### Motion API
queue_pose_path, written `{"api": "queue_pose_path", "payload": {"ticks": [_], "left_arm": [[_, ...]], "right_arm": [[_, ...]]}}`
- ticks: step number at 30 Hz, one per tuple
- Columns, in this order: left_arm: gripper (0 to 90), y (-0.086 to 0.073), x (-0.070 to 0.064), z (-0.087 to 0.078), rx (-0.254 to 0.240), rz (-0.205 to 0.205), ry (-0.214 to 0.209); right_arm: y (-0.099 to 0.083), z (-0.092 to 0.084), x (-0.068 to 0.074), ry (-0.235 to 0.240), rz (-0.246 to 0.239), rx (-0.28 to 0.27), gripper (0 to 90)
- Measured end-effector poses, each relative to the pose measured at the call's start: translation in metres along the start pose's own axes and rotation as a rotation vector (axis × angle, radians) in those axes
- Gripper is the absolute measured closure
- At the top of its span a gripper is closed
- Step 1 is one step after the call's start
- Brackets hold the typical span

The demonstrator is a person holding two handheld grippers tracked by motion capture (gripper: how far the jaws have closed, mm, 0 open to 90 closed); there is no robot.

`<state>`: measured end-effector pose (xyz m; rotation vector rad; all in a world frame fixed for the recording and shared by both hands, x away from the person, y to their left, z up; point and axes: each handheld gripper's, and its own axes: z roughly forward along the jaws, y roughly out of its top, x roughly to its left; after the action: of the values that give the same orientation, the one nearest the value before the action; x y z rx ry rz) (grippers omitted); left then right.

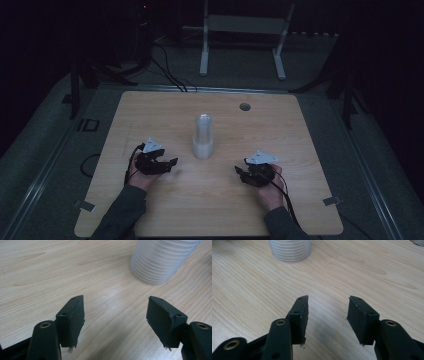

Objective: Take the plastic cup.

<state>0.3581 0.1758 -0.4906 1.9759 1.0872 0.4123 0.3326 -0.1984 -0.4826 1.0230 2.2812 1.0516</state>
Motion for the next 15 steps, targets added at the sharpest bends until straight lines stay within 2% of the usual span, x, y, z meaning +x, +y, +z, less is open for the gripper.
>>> {"api": "queue_pose_path", "payload": {"ticks": [6,8,12,15], "left_arm": [[30.8,0.001,0.000,-0.002,-0.007,-0.006,-0.011],[30.9,0.000,-0.001,-0.003,-0.008,-0.006,-0.009],[30.9,0.002,-0.003,-0.004,-0.018,-0.006,-0.022],[30.9,0.004,-0.003,-0.007,-0.033,-0.017,-0.038]], "right_arm": [[0.004,0.000,0.006,0.057,-0.007,-0.004,54.4],[0.006,-0.001,0.009,0.068,-0.006,-0.004,52.1],[0.010,-0.001,0.013,0.069,-0.018,0.005,49.6],[0.014,-0.003,0.015,0.057,-0.028,-0.011,47.4]]}}
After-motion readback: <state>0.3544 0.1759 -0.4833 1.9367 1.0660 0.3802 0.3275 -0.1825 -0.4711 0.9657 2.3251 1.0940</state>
